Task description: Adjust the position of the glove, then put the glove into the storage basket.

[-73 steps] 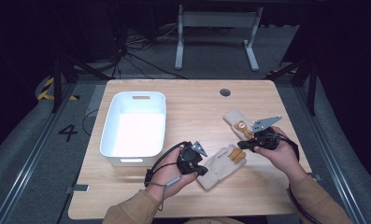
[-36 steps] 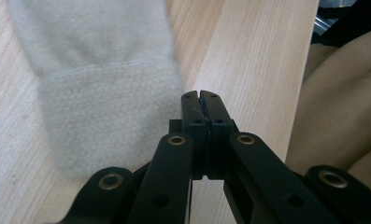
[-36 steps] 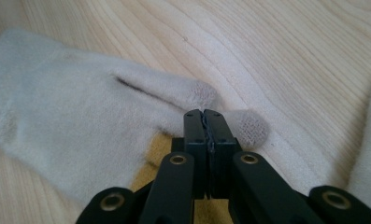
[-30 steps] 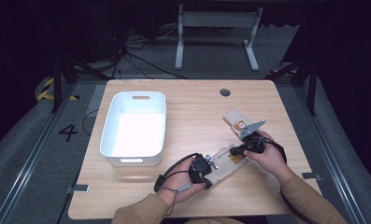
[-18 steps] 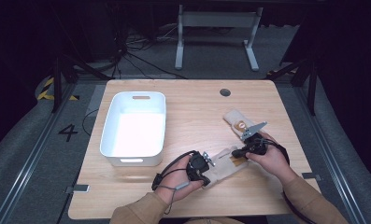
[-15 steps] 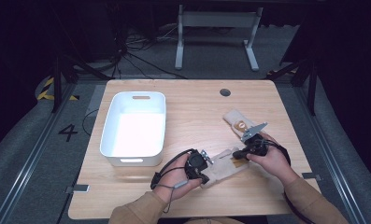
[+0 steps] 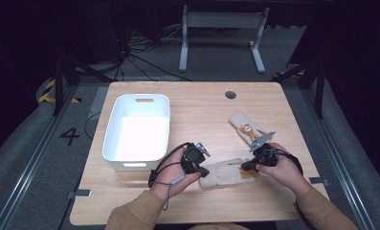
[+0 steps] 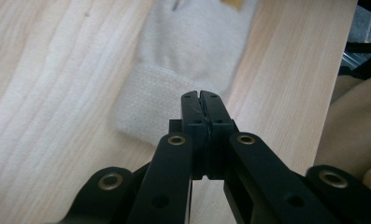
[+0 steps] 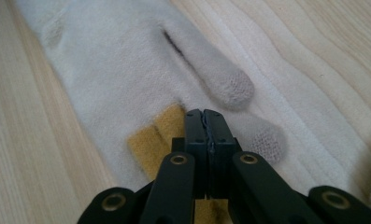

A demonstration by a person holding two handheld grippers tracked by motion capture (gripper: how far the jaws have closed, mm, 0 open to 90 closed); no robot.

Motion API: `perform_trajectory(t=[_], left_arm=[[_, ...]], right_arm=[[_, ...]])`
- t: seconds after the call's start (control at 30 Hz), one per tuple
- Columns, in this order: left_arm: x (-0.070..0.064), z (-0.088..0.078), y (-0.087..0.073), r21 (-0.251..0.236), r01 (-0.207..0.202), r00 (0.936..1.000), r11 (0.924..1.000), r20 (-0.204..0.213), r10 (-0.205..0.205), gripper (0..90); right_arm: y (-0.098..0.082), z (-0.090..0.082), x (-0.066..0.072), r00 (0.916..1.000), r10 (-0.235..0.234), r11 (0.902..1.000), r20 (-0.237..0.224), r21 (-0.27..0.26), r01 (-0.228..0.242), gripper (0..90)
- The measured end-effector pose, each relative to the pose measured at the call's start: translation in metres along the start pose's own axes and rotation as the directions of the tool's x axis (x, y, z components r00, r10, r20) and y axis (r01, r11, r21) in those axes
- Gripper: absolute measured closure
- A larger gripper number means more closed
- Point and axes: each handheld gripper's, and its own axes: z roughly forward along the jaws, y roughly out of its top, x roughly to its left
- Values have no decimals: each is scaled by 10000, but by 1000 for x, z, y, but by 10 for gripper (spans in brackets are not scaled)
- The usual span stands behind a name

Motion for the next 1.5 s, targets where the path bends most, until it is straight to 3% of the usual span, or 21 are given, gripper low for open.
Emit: perform_trajectory(t=[0.3,0.47,0.57,0.67,0.9,1.17,1.37,1.5], left_arm=[[9,-5,5,-233,56,9997,9997,-223,-61,900],[20,-11,7,-420,227,9980,9989,-577,-251,899],[26,-14,9,-509,264,9970,9984,-720,-301,890],[29,-16,10,-535,393,9969,9978,-663,-428,880],[30,-20,12,-732,538,9969,9959,-541,-578,813],[31,-25,9,-980,648,9949,9931,-710,-719,798],[29,-28,8,-1049,655,9942,9923,-784,-739,774],[28,-30,5,-1119,725,9942,9911,-709,-808,758]], right_arm=[[-6,-3,8,9999,82,9999,-115,94,-81,900],[-9,-3,13,9999,57,10000,-117,72,-57,900],[-10,-4,14,10000,12,10000,-44,-90,-12,900],[-12,-10,15,10000,40,9979,-49,-639,-43,886],[-14,-28,13,9986,461,9837,268,-1752,-407,867],[-11,-45,5,9889,1275,9536,764,-2836,-1011,804],[-6,-49,-4,9829,1567,9412,963,-3160,-1191,742],[-4,-46,-17,9729,1985,9307,1184,-3340,-1492,691]])
